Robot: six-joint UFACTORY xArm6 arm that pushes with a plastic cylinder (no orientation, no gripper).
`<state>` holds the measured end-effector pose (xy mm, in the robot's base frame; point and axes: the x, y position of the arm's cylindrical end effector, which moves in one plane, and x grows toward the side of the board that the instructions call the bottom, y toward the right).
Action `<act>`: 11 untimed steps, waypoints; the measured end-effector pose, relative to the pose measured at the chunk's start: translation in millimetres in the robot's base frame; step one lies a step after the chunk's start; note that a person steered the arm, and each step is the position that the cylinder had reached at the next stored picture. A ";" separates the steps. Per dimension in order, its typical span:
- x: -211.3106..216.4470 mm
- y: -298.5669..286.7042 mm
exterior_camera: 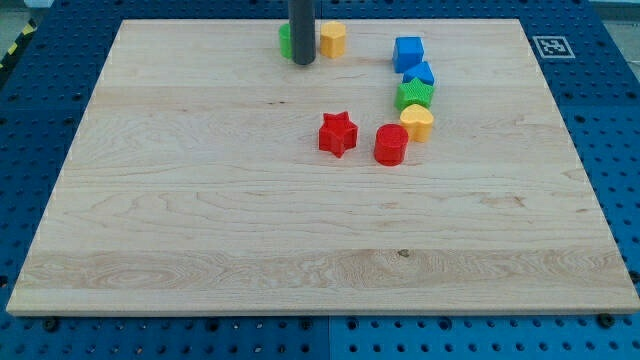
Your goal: Move the yellow heart into the green circle
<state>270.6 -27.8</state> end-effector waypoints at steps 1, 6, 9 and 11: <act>-5.2 0.0; 96.0 11.9; 206.3 32.9; 215.7 202.7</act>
<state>486.3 174.9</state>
